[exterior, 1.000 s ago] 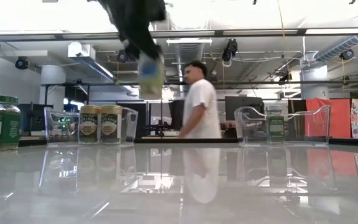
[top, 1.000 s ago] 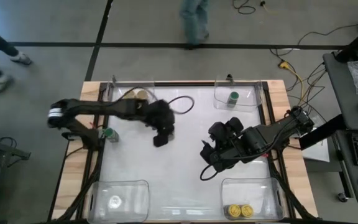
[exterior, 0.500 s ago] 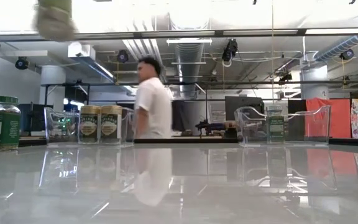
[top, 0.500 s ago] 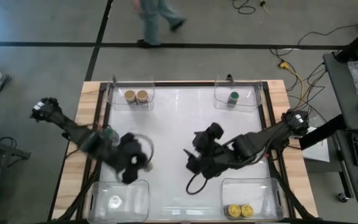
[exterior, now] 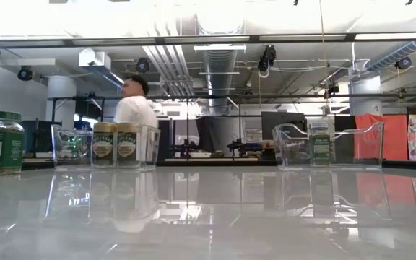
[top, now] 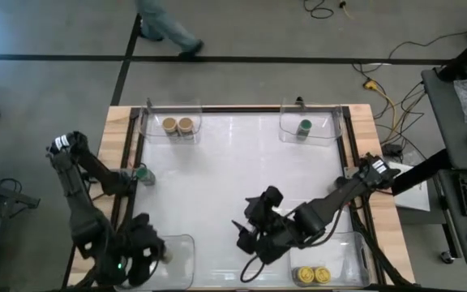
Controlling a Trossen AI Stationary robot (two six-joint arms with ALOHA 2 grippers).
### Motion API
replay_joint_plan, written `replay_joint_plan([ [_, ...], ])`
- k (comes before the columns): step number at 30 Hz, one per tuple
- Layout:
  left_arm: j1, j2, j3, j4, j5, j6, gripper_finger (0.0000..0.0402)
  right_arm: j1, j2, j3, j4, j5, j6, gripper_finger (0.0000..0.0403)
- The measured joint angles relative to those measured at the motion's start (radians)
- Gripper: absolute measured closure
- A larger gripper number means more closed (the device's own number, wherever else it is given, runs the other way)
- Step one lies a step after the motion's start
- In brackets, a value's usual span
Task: Sort spices by type
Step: Put the left black seasoning bottle into the bottom left transparent bin
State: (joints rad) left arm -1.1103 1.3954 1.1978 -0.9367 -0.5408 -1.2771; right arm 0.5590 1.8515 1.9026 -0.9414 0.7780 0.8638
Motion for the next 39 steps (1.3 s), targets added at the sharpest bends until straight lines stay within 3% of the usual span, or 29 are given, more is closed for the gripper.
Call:
replay_joint_plan([
  [12, -0.059, 0.249, 0.117, -0.006, 0.000, -0.074, 0.0217, 0.047, 0.017, 0.000, 0.001, 0.001, 0.115, 0.0049],
  [39, -0.111, 0.399, 0.117, -0.015, 0.007, -0.367, 0.0217, 0.082, 0.017, 0.000, -0.005, 0.001, 0.173, 0.0051],
])
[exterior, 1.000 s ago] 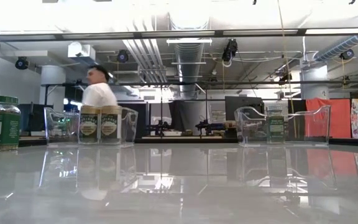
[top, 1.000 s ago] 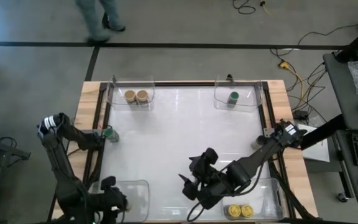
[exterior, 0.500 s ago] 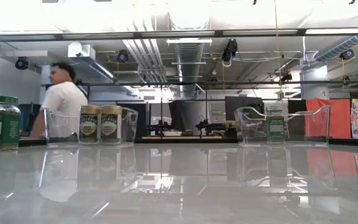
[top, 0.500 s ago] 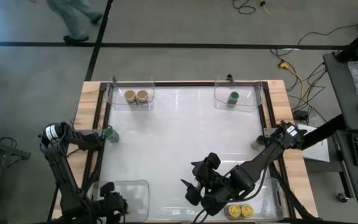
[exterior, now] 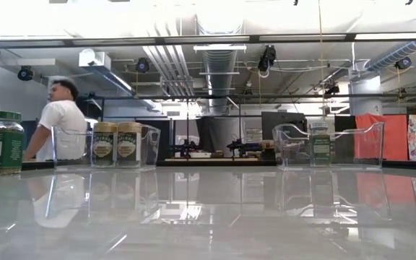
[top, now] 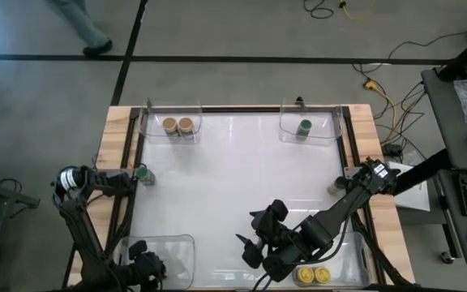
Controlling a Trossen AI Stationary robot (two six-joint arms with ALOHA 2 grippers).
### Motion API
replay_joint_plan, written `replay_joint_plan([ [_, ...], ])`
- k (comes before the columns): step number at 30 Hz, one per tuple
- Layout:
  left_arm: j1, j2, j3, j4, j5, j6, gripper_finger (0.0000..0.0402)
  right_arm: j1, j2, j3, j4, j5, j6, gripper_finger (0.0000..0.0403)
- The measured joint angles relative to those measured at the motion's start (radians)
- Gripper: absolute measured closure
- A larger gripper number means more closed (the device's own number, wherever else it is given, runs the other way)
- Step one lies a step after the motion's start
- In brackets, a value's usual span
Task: Sort spices by type
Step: Put the left black seasoning bottle into the bottom left transparent bin
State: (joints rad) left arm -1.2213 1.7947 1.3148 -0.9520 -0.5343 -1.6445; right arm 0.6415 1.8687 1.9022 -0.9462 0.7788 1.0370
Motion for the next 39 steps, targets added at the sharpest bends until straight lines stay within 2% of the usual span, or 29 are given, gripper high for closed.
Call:
replay_joint_plan([
  [23, -0.008, 0.023, 0.000, -0.010, 0.033, -0.056, 0.0207, 0.002, 0.000, 0.000, 0.000, 0.000, 0.027, 0.0051],
  [34, -0.008, 0.023, 0.000, -0.002, 0.077, -0.070, 0.0142, 0.002, 0.000, -0.001, 0.001, -0.008, 0.039, 0.0051],
  [39, -0.008, 0.022, 0.035, -0.016, 0.070, -0.044, 0.0125, 0.002, 0.000, -0.001, 0.001, -0.018, 0.037, 0.0051],
])
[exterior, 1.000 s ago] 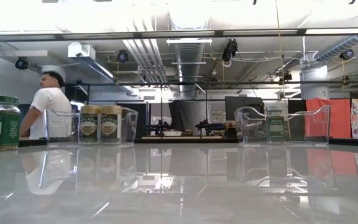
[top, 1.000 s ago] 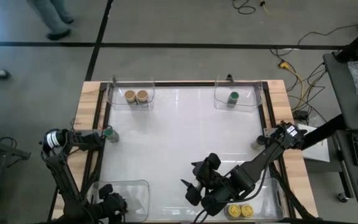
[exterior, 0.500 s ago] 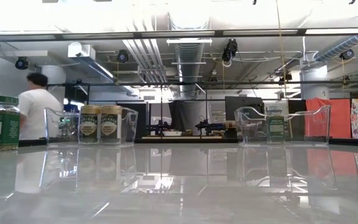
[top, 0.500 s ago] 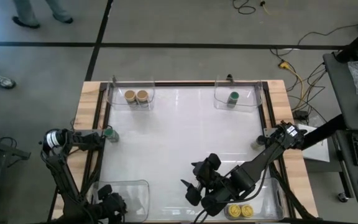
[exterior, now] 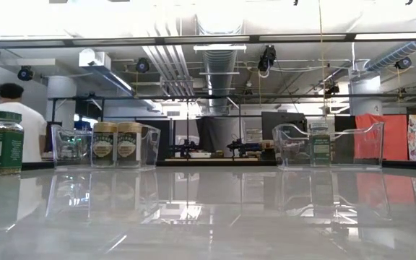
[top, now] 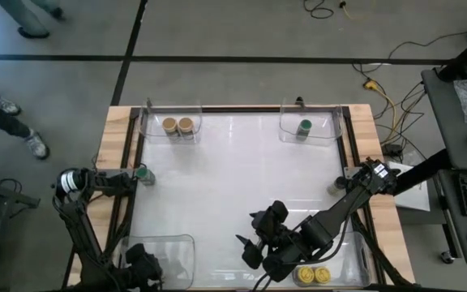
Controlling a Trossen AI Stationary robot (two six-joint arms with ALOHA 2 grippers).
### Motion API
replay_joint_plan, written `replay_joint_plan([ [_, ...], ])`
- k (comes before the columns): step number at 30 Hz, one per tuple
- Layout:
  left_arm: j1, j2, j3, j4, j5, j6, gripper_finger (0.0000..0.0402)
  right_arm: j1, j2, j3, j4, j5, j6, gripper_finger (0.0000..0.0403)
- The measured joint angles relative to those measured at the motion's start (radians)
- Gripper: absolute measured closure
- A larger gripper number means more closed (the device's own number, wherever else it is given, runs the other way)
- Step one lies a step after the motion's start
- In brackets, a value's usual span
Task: Sort spices by type
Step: Put the left black seasoning bottle into the bottom left transparent bin, then put the black seasoning bottle into the bottom left transparent bin
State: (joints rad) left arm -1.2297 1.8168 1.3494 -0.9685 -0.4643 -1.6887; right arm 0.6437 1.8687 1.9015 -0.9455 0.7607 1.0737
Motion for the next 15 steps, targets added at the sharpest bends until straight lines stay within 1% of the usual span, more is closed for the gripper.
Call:
replay_joint_plan([
  [5, 0.000, -0.001, 0.031, -0.015, -0.018, 0.035, 0.0123, 0.000, 0.000, 0.000, 0.000, -0.001, -0.004, 0.0051],
  [15, 0.000, -0.002, 0.055, -0.030, -0.017, 0.033, 0.0123, 0.000, 0.000, 0.000, 0.000, -0.002, -0.003, 0.0051],
])
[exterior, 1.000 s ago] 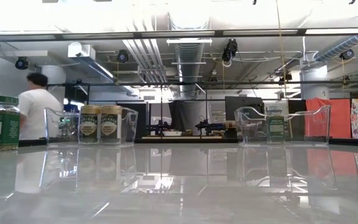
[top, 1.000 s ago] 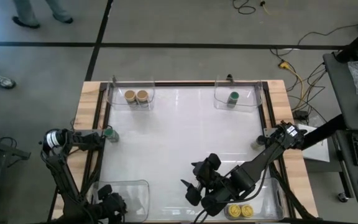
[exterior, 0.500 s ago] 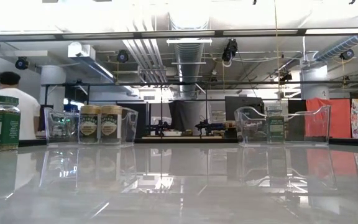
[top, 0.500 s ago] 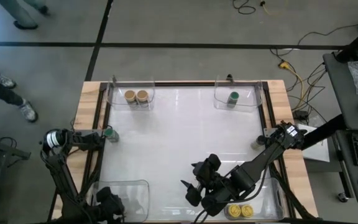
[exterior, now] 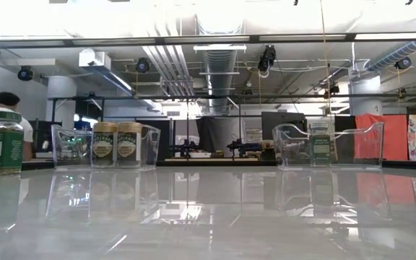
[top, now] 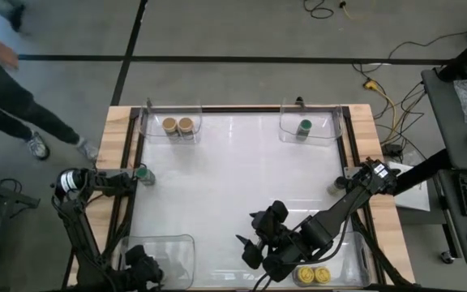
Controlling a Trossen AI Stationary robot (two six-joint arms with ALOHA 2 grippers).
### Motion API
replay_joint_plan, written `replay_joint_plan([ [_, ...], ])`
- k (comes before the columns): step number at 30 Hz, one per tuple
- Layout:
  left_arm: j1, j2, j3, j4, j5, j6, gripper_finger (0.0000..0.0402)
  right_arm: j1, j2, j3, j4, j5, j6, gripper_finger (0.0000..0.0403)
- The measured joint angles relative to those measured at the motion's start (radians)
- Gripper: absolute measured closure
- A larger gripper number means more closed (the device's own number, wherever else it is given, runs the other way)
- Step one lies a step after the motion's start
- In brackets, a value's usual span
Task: Sort spices by type
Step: Put the black seasoning bottle into the bottom left transparent bin
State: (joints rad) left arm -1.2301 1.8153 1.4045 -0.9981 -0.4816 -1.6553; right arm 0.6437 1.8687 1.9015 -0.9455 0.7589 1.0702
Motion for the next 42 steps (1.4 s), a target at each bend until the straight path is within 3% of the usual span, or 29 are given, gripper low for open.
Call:
replay_joint_plan([
  [11, 0.000, -0.016, 0.085, -0.134, -0.011, -0.001, 0.0122, 0.000, 0.000, 0.000, 0.000, -0.003, 0.002, 0.0051],
  [21, 0.051, -0.108, 0.094, -0.322, -0.124, 0.033, 0.0123, 0.000, 0.000, 0.000, 0.000, -0.003, 0.002, 0.0051],
  [26, 0.092, -0.195, -0.001, -0.316, -0.131, 0.101, 0.0131, 0.000, 0.000, 0.000, 0.000, -0.003, 0.000, 0.0051],
  [30, 0.108, -0.308, -0.151, -0.273, -0.108, 0.103, 0.0139, 0.002, 0.000, 0.000, 0.000, -0.003, 0.000, 0.0051],
  [36, 0.111, -0.454, -0.379, -0.006, -0.024, 0.143, 0.0141, 0.010, 0.000, 0.000, 0.000, -0.009, 0.010, 0.0051],
  [42, 0.113, -0.449, -0.473, 0.136, 0.045, 0.181, 0.0141, 0.013, 0.000, 0.000, 0.000, -0.009, 0.011, 0.0051],
])
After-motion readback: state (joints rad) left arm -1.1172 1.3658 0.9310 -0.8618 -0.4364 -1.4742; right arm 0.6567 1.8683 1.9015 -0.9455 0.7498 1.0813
